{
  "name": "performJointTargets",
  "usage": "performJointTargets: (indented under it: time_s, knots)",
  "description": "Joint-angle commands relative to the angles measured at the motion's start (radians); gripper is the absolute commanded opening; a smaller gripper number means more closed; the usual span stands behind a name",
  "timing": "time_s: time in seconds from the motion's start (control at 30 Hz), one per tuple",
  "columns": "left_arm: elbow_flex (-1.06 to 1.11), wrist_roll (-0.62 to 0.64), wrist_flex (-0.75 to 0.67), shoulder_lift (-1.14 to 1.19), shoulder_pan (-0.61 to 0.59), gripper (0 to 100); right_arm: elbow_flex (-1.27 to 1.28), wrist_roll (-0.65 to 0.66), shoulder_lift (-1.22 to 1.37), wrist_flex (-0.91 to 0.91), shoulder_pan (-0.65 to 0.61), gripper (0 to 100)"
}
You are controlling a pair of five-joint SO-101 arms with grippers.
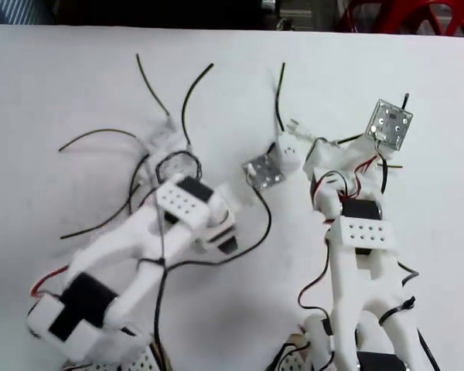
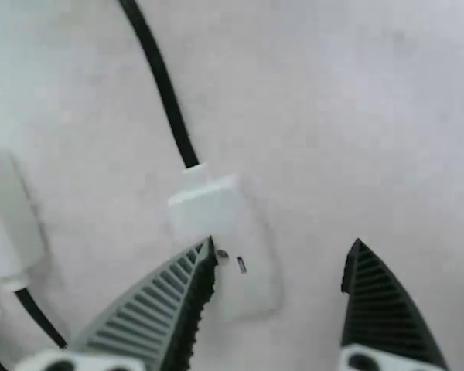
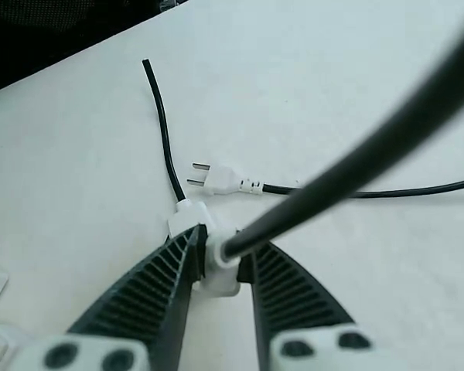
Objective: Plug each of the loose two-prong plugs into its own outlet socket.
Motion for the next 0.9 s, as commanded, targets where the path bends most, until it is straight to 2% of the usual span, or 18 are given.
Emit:
performJointTargets:
  time_s: [0.0, 0.17, 0.33, 0.6, 0.87]
  knots:
    - [-0.216, -0.006, 0.11, 0.189, -0.119, 27, -0.018, -0.008, 0.002, -0.019, 0.01, 1.7]
    - [-0.347, -0.028, 0.213, 0.249, -0.219, 27, -0.018, -0.006, 0.002, -0.019, 0.01, 1.7]
    - [-0.385, -0.063, 0.253, 0.239, -0.243, 26, -0.018, -0.006, 0.002, -0.019, 0.01, 1.7]
    - [-0.374, -0.064, 0.252, 0.117, -0.209, 17, -0.018, -0.005, 0.002, -0.019, 0.008, 1.7]
    - [-0.296, -0.066, 0.252, -0.054, -0.088, 6, -0.018, -0.005, 0.002, -0.019, 0.01, 1.7]
